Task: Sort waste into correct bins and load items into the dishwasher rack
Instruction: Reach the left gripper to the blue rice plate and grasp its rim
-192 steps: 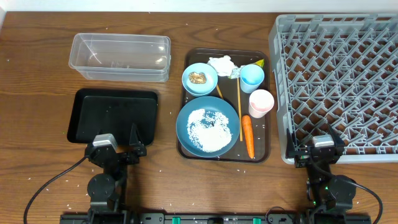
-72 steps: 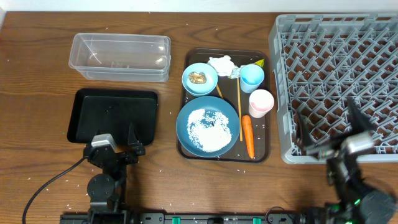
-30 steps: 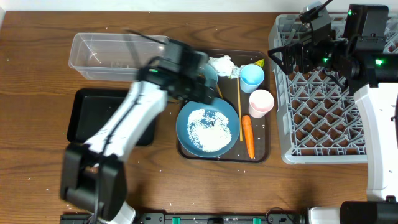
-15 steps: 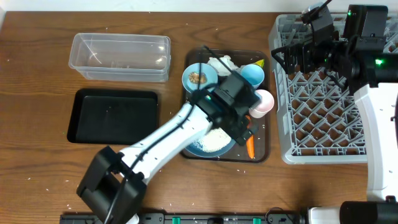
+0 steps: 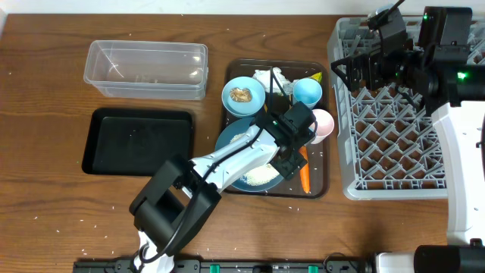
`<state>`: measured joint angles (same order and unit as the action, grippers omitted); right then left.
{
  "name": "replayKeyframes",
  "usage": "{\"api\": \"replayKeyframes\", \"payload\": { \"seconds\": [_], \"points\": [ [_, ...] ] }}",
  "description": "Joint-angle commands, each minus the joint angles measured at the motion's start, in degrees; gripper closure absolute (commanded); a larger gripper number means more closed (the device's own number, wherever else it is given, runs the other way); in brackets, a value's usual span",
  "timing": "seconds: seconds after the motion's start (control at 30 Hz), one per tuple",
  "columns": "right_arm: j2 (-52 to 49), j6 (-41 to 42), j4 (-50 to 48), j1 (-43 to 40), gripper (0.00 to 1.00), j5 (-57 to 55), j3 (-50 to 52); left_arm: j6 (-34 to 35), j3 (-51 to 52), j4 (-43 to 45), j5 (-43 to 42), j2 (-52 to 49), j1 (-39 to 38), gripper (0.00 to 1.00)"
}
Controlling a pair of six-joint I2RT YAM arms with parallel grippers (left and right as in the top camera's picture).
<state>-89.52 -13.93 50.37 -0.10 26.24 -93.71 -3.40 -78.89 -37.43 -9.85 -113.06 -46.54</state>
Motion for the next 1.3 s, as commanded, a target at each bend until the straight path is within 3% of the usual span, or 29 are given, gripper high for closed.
{"api": "replayKeyframes", "payload": {
  "seconds": [0.0, 0.1, 0.37, 0.6, 0.8, 0.93, 1.0, 1.1, 1.2, 1.27],
  "points": [
    [0.48, -0.46, 0.22, -0.44, 0.01, 0.07, -1.01, 0.04, -1.27, -0.07, 1.38, 0.96, 0.22, 0.46],
    [0.48, -0.48, 0.17, -0.44, 0.01, 0.07, -1.01, 0.46, -1.2, -0.07, 1.38, 0.81, 0.22, 0.69],
    [0.48, -0.48, 0.09, -0.44, 0.01, 0.04, -1.01, 0.44, -1.22, -0.04, 1.4, 0.09, 0.22, 0.94],
    [0.48, -0.48, 0.22, -0.42, 0.01, -0.57, -1.01, 0.44, -1.73, -1.42, 2.27, 2.27, 0.24, 0.94],
    [0.48, -0.48, 0.24, -0.42, 0.01, -0.76, -1.01, 0.24, -1.68, -9.14, 11.76, 3.21, 0.24, 0.94],
    [0.46, -0.48, 0.22, -0.42, 0.01, -0.76, -1.01, -0.68, 0.0, -9.94, 12.48, 2.75, 0.24, 0.93],
    [0.46, -0.46, 0.22, -0.42, 0.01, -0.76, -1.01, -0.66, 1.22, -8.61, 12.46, 2.45, 0.22, 0.86],
    [0.46, -0.46, 0.24, -0.42, 0.01, -0.76, -1.01, -0.66, 1.6, -8.35, 12.46, 2.23, 0.22, 0.66],
    [0.46, -0.46, 0.24, -0.42, 0.01, -0.76, -1.01, -0.7, 1.6, -8.35, 12.48, 2.19, 0.22, 0.56],
    [0.46, -0.37, 0.24, -0.42, 0.01, -0.76, -1.01, -2.03, 1.7, -8.39, 12.52, 1.81, 0.24, 0.56]
  ]
}}
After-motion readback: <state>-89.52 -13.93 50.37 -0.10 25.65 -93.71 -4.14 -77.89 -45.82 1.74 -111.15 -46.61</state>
